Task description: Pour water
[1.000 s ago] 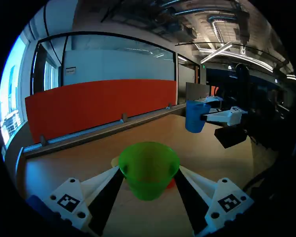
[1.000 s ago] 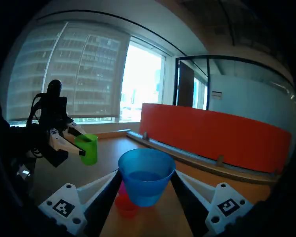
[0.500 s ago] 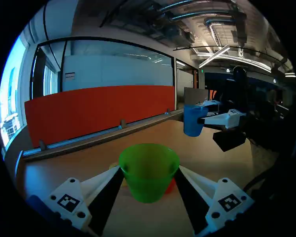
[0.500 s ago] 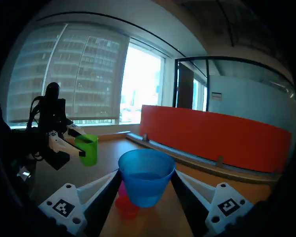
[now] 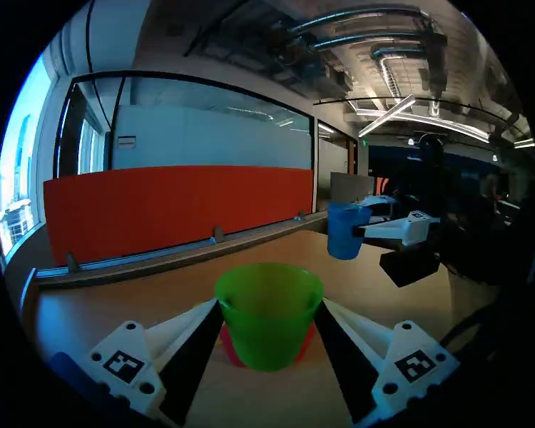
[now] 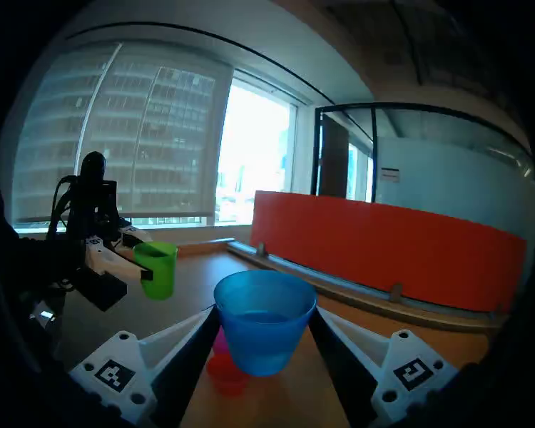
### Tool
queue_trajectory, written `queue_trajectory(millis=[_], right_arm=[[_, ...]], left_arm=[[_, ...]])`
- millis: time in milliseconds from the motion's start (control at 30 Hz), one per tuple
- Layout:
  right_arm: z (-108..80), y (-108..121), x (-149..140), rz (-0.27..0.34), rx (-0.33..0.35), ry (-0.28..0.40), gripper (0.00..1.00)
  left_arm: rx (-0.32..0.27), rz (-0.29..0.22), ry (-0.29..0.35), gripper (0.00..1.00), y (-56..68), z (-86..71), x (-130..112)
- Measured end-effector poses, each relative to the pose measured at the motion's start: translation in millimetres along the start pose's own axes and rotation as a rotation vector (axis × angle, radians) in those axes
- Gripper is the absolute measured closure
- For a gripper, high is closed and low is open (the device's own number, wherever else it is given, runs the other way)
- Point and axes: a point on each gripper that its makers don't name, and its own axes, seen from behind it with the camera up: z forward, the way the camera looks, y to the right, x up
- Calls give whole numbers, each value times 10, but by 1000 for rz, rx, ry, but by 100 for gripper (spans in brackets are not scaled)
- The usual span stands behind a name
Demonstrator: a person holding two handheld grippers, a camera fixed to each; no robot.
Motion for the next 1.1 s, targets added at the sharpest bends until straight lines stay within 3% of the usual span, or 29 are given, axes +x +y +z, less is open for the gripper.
queue_trajectory(millis=[1100], right_arm=[[-47,60,84,-46,2,3,10]], left_arm=[[-79,23,19,14,339,129,-13]])
